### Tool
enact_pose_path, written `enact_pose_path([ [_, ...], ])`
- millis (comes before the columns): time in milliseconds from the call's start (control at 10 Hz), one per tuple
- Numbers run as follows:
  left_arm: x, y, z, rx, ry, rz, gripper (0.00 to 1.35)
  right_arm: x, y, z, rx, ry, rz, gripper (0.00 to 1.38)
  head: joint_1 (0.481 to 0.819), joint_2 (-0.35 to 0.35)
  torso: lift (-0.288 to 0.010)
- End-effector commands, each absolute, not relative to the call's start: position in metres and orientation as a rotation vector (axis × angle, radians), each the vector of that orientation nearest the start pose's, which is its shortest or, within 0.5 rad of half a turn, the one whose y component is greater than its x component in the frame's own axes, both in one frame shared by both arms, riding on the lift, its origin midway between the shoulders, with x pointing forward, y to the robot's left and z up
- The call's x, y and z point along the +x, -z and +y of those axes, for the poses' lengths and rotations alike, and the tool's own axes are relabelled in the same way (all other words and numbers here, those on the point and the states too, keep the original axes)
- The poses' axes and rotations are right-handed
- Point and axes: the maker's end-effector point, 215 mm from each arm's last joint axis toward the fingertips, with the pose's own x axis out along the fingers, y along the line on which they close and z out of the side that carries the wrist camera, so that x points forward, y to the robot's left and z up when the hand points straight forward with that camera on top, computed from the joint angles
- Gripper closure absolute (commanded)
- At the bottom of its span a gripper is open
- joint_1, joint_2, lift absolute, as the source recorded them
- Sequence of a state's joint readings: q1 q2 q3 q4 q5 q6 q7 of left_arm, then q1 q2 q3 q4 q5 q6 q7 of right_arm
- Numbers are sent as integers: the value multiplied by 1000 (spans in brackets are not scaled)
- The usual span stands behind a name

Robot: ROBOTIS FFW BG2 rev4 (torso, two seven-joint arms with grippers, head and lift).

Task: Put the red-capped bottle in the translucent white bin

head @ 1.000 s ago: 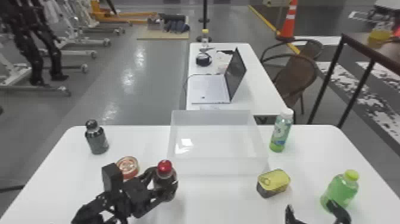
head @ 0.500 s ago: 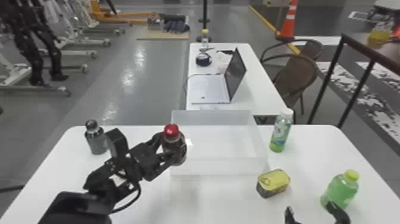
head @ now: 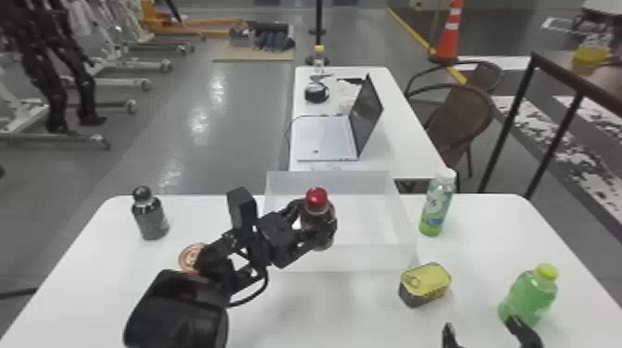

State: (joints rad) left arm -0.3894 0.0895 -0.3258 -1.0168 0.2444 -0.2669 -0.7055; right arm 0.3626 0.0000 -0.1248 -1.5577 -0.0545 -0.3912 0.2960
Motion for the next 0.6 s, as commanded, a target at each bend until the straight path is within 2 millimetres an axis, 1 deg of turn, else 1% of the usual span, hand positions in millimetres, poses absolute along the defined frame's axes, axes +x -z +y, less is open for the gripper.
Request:
enact_pose_path([
  [0,607,337,-2,-12,918,-77,1029,452,420,-242,6,-158,-20,99,549,0,-100],
  [100,613,332,0,0,903,-96,1029,452,420,-242,5,-159,-20,101,549,0,-100],
  [200,619,326,7,17,880,-114,940,453,422,-242,7,-158,-17,101,549,0,-100],
  [400,625,325,12,22,866,-111,50,452,423,-242,8,-158,-15,101,549,0,-100],
  [500,626,321,14,28,856,-126,65,452,423,-241,7,-160,-15,101,549,0,-100],
])
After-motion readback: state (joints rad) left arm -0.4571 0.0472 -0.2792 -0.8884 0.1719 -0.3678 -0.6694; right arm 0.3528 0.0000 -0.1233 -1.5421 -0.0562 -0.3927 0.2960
